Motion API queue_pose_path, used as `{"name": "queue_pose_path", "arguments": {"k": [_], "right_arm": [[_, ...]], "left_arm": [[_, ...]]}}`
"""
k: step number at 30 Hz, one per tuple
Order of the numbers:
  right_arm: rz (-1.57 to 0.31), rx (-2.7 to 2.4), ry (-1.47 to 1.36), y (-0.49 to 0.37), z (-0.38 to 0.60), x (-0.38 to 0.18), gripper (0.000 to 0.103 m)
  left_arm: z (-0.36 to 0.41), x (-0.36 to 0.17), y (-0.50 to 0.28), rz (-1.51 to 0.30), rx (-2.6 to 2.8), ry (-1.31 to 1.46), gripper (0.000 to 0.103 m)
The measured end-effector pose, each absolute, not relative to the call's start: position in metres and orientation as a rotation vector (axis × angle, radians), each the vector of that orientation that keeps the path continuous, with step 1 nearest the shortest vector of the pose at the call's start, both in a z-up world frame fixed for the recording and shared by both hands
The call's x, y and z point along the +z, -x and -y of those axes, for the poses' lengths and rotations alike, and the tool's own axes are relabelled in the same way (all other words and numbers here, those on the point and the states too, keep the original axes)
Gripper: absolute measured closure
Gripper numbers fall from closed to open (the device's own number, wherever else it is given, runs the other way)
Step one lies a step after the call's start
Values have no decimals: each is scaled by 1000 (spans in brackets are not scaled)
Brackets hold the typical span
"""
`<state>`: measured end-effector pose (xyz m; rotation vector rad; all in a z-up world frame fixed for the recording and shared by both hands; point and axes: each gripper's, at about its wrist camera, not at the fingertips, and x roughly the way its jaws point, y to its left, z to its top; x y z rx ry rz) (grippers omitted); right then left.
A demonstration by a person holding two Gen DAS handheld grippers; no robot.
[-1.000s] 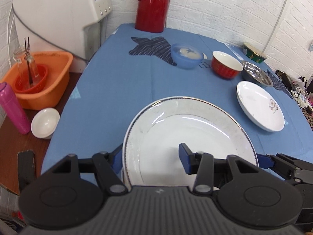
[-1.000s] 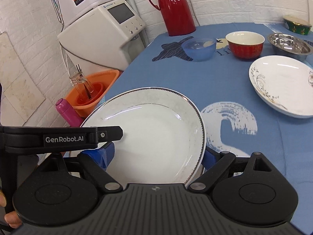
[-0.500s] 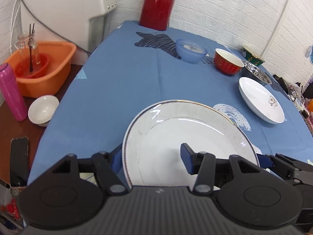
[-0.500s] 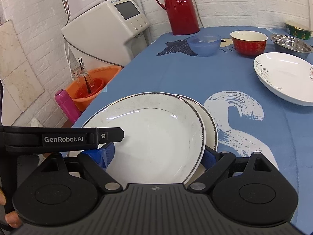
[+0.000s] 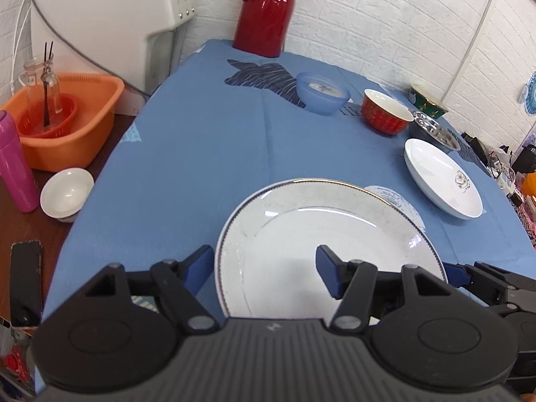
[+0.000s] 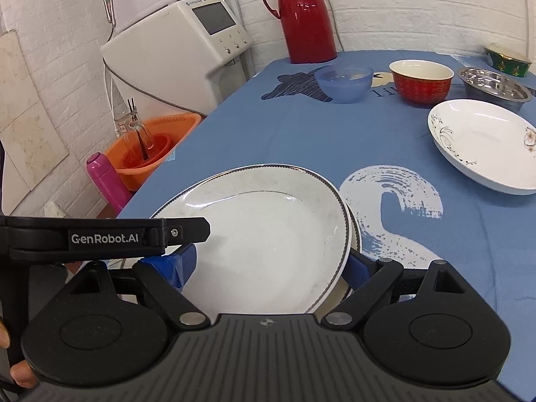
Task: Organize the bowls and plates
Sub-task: 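Lower the gold-rimmed plate onto the plain white plate and open both grippers, then move both tools to the rim of the white floral plate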
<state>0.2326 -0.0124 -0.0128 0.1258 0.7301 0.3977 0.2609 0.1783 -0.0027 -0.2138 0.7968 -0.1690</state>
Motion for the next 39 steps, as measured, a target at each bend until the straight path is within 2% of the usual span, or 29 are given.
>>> {"name": "queue_pose_path", "arguments": {"k": [8,13,17,21,26,30,34,39], "right_arm": [[-738,338,104,-233,-5,-9,25],[-740,346,90,-236,0,-9,25],[-792,356,199,-235,-6,-19,26],[-845,405,-9,-234,18,-23,26],[-768,352,-141,-220,47,-10,26],[-744,312,-226,-208,74,-5,26],[-815,194,-324,-209,103,-6,26],[-722,213,-443,-192,148,-15,26]], "left_arm": [[-182,-7,-261,-812,-153,205,41],[-183,-9,-261,-816,-162,218,40],[-182,-8,-258,-811,-159,209,39],[-183,-5,-258,-801,-157,204,39],[-183,3,-254,-786,-151,205,38],[-177,14,-253,-771,-158,214,35],[-160,24,-254,-757,-184,199,29],[-127,32,-258,-763,-237,181,29]]}}
